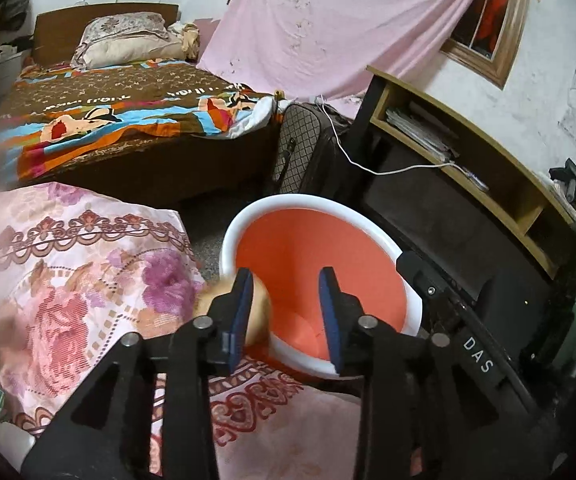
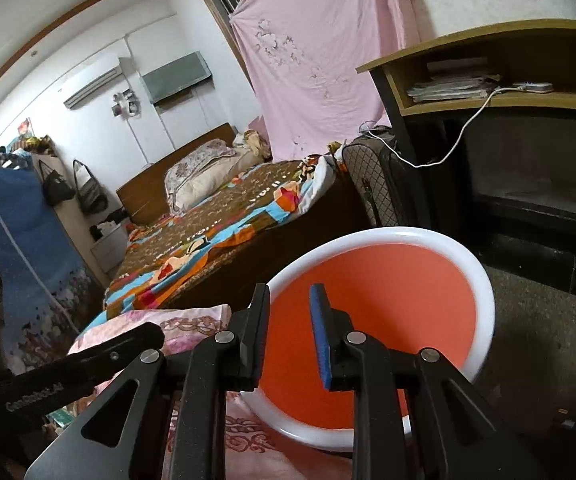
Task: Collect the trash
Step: 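Open the left tool over the orange bucket while the right tool releases its item there, then move both tools back over the trash on the bed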
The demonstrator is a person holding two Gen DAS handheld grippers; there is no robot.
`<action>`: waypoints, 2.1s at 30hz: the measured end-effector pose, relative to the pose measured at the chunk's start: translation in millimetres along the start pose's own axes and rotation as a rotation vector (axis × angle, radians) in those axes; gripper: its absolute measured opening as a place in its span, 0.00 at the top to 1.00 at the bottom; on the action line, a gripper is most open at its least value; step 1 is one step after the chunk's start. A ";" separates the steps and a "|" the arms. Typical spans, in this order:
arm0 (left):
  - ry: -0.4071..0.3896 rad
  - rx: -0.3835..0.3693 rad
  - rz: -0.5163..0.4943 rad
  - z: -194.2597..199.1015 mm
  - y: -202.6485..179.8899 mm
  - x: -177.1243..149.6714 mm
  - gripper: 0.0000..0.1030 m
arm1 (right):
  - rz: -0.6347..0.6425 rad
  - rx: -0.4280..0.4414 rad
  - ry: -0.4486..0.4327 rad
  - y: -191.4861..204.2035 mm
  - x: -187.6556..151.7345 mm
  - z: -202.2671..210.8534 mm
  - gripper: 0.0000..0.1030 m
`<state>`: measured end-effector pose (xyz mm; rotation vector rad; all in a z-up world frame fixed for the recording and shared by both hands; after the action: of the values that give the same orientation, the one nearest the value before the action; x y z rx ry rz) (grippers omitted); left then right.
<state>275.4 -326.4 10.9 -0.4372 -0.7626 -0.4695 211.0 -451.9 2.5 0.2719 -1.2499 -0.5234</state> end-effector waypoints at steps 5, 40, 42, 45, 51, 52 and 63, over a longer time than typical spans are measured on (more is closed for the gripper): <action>-0.060 0.026 0.013 16.2 11.9 -1.1 0.76 | 0.032 0.023 -0.014 9.3 2.9 2.8 0.75; -0.635 0.565 0.180 195.2 144.4 -51.4 0.11 | 0.359 0.305 -0.328 128.8 -4.6 67.4 0.00; -0.641 0.587 0.193 202.7 151.9 -57.2 0.11 | 0.370 0.333 -0.317 139.3 -10.3 68.7 0.00; -0.636 0.609 0.209 210.4 162.5 -67.1 0.11 | 0.380 0.376 -0.293 152.5 -19.3 70.0 0.00; -0.600 0.658 0.207 222.5 183.9 -85.7 0.11 | 0.426 0.457 -0.226 184.0 -43.6 68.3 0.00; -0.595 0.664 0.208 225.0 187.0 -88.6 0.11 | 0.435 0.463 -0.220 187.5 -46.4 68.8 0.00; -0.531 0.721 0.247 238.1 219.8 -111.0 0.11 | 0.519 0.537 -0.084 220.6 -83.6 56.6 0.00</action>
<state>195.5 5.6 37.8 0.0360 -1.3026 0.1807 189.2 -216.0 54.6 0.3596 -1.4648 0.2584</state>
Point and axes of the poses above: each gripper's, at about its wrist camera, not at the fingertips, and z roughly against the way its jaws point, y to its left, x to its top, the point moved 6 cm from there along -z, roughly the way its jaws point, and after that the axes turned 9 degrees about x, right-handed, at the moved point
